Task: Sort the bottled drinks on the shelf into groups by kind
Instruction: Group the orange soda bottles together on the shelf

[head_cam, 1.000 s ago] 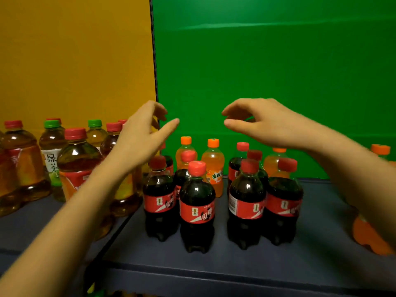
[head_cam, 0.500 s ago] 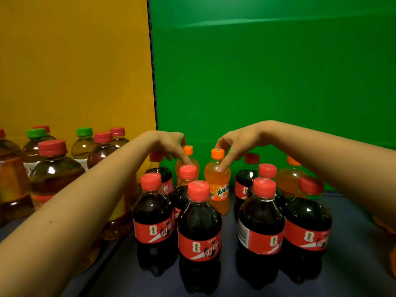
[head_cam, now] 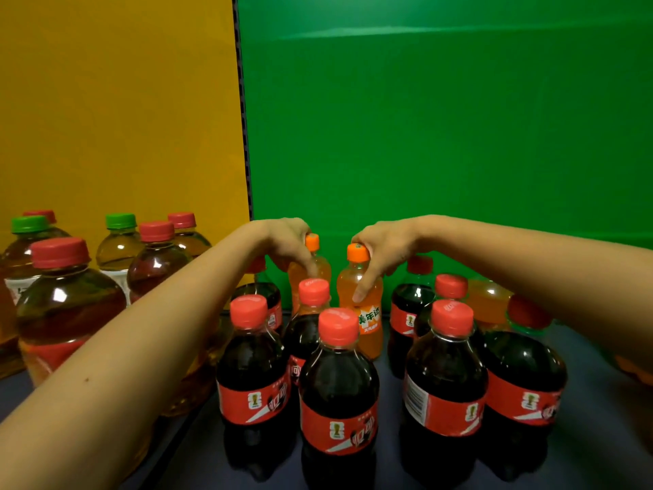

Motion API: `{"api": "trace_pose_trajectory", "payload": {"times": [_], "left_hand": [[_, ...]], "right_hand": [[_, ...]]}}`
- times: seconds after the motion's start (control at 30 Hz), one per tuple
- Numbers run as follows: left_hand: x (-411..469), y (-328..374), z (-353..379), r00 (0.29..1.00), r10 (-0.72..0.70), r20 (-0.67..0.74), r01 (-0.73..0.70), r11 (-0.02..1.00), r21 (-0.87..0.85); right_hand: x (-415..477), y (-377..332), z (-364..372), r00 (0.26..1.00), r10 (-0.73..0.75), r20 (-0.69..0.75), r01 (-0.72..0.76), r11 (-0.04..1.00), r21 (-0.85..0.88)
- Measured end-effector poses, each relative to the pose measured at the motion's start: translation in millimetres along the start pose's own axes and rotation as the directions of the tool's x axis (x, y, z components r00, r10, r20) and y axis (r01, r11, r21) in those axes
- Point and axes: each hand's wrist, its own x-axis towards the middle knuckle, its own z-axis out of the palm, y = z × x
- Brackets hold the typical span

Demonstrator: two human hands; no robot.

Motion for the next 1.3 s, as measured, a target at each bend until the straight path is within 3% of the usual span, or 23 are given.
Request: {"api": "trace_pose_trajectory", "payload": {"times": [0.13, 0.27, 0.37, 0.47, 0.6, 0.73, 0.93, 1.13, 1.3], "left_hand": [[-17, 3, -17, 0.971, 0.016, -0.240, -0.060, 0.983, -0.174], [-34, 14, -22, 0.872, 0.090, -0.482, -0.277, 0.901, -0.333], [-46, 26, -25, 0.710, 0.132, -0.692, -0.479, 0.811, -0.336], [-60, 44, -30, 0.575, 0.161, -0.802, -0.657, 0.675, -0.335], [-84, 83, -33, 0.460, 0.126, -0.879, -0.803, 0.480, -0.352], [-106, 128, -26, 0.442, 0.166, -0.881, -0.865, 0.340, -0.370], [-137, 197, 19, 0.458, 0.201, -0.866, -0.884, 0.211, -0.418], [-130, 246, 103, 0.538, 0.192, -0.821, -0.833, 0.269, -0.483], [-113, 265, 170, 0.601, 0.148, -0.785, -0.761, 0.405, -0.506]], "right_hand": [[-10, 3, -14, 0.980, 0.044, -0.193, -0.011, 0.986, 0.169], [-25, 3, -29, 0.898, 0.108, -0.427, 0.064, 0.927, 0.368], [-41, -1, -40, 0.776, 0.176, -0.605, 0.173, 0.864, 0.473], [-64, -3, -49, 0.629, 0.252, -0.736, 0.321, 0.777, 0.541], [-111, -8, -57, 0.450, 0.281, -0.848, 0.510, 0.698, 0.502], [-168, -5, -57, 0.332, 0.263, -0.906, 0.523, 0.748, 0.409], [-261, 24, -34, 0.290, 0.233, -0.928, 0.465, 0.813, 0.350], [-325, 80, 12, 0.258, 0.304, -0.917, 0.353, 0.854, 0.382], [-343, 131, 64, 0.263, 0.390, -0.883, 0.267, 0.850, 0.455]]}}
